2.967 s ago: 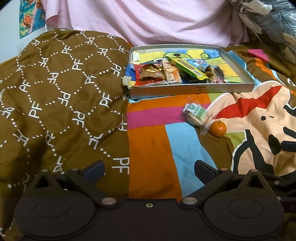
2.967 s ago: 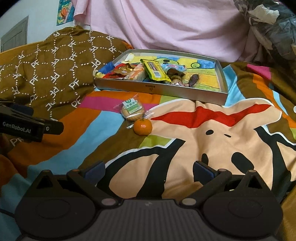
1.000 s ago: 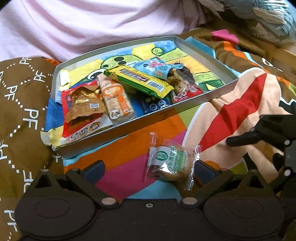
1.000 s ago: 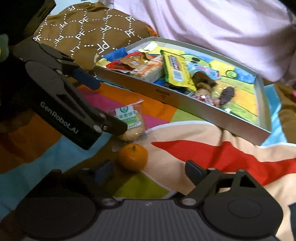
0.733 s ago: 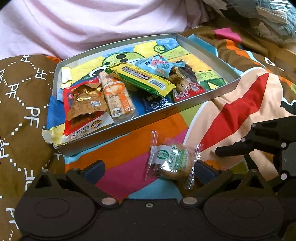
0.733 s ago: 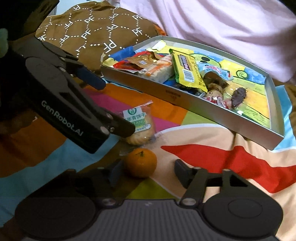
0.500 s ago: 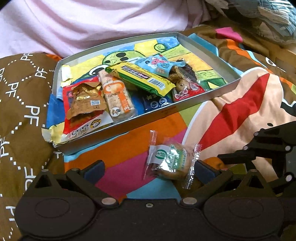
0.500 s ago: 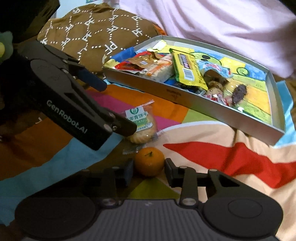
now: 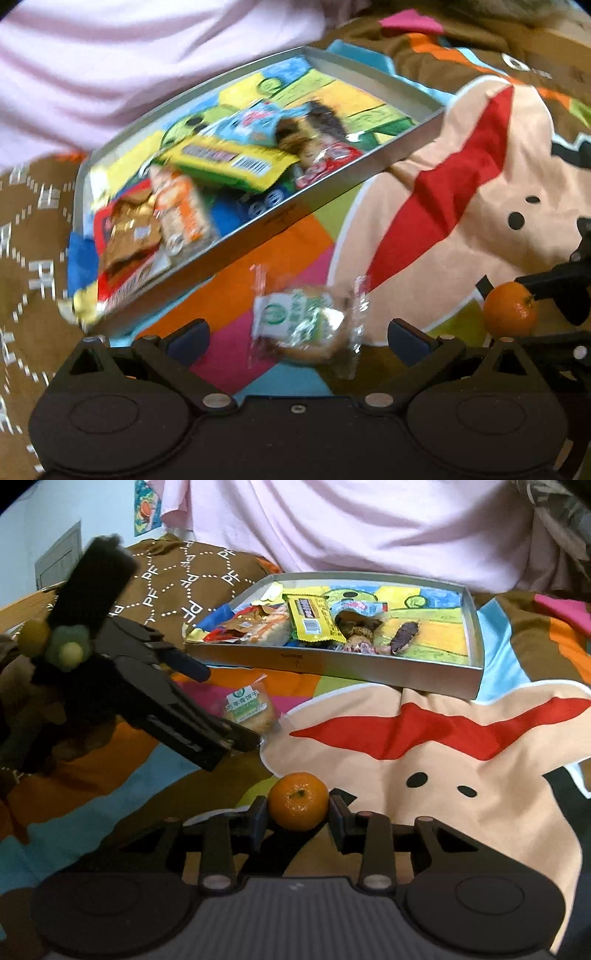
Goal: Organize snacks
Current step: 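Grasp the cookie pack with left tool while right tool grasps the orange, then lift the cookie pack and orange and carry them over the tray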
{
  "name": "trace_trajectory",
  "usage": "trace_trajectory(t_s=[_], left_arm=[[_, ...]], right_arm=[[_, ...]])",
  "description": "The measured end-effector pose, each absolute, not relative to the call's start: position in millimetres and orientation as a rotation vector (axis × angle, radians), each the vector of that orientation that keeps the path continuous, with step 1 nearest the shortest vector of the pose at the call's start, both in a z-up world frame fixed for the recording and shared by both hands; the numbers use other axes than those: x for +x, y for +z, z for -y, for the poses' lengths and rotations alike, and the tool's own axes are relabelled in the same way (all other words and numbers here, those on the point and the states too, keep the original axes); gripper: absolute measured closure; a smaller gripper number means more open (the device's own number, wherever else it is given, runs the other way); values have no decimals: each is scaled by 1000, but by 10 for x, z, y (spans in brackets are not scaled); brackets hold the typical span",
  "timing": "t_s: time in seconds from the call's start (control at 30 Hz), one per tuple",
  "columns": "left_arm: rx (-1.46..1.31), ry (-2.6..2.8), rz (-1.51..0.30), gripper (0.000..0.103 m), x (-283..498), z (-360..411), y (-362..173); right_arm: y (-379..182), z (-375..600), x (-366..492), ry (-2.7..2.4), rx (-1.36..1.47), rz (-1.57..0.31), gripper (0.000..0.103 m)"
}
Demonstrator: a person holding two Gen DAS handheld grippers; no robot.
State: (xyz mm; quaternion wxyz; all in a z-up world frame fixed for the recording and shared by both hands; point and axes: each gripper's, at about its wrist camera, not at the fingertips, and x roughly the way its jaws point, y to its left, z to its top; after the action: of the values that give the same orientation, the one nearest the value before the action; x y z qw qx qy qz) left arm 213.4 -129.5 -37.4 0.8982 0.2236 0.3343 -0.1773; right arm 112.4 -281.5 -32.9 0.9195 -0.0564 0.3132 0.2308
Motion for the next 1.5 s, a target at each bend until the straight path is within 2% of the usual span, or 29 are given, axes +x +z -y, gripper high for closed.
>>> trace_trajectory(t_s=[0.13,0.23,0.37,0.47,0.6,1.27,1.5], left_arm=[[557,-359,-683,6,2117,1492,-411],[524,-361,-732,11,2182,1487,-440],[424,-321,-802,29,2304,1364,-476],[316,-309,-826,33,2361,1259,-456],[268,-299,-836,46,2349,1221,-413],[120,-268,-862,49,2135,1107,-442],[100,-255,-860,41,2203,1157,-462]], right_arm=[[-318,2853,1068,485,-105,-624,63],[-317,2872,1036,488,-98,-617,63],[-315,2885,985,486,-101,-606,63],[-330,2849,973,479,-120,-602,63],[-339,2821,968,468,-135,-597,63],[-348,2807,975,440,-152,-596,63],[-343,2815,955,443,-153,-587,63]])
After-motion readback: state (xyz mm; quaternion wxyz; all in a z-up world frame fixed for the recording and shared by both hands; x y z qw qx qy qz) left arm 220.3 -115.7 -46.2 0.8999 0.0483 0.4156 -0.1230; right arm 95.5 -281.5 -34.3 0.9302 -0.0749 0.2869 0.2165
